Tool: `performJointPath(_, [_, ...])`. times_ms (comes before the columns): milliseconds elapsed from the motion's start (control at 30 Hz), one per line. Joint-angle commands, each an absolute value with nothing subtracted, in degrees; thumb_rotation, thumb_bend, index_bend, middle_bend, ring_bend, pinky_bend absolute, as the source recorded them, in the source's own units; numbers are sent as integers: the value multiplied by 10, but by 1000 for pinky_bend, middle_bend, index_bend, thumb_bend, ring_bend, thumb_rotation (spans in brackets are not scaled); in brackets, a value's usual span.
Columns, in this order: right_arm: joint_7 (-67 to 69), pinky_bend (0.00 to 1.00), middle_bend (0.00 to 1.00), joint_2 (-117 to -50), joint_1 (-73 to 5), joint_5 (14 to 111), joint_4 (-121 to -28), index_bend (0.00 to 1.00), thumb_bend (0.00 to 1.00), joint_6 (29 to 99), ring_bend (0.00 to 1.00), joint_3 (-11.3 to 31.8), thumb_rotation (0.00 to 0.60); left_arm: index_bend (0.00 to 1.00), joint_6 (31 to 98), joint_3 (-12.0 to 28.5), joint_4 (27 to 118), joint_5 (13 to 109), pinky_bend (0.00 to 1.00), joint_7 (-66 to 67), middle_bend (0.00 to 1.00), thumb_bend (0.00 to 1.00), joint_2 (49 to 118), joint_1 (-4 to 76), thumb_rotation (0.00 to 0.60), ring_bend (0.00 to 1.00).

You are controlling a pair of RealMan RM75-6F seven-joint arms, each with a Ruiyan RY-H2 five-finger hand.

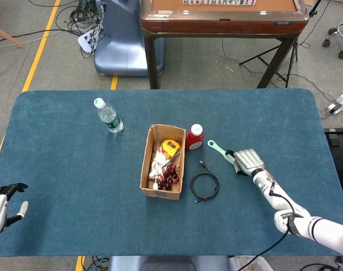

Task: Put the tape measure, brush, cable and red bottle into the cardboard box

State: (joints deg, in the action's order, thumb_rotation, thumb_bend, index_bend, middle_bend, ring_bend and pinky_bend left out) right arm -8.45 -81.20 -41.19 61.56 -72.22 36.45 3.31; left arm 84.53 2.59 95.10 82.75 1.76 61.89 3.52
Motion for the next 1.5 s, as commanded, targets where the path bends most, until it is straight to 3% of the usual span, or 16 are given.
performJointPath(33, [-93, 1000, 1000, -784, -394, 628, -760, 249, 974, 382, 1000, 16, 600, 345, 845, 26, 951, 828, 550, 17, 408, 354, 619, 35, 600, 351])
performJointPath(367, [-103, 1000, 1000, -729, -361, 649, -827, 249, 974, 413, 1000, -15, 600, 345, 844, 26, 950, 826, 550, 19, 408, 354, 620, 35, 600, 351])
performJointPath(933, [-78, 1000, 1000, -725, -306, 723, -820, 249, 974, 515, 1000, -18, 600, 345, 841, 26, 948, 823, 550, 25, 408, 354, 622, 36, 600, 351])
performJointPath(1500, [-63, 1000, 1000, -709, -276, 796, -856, 249, 974, 528, 1000, -54, 600, 345, 839, 25, 949, 822, 550, 31, 408, 354, 625, 38, 600, 351])
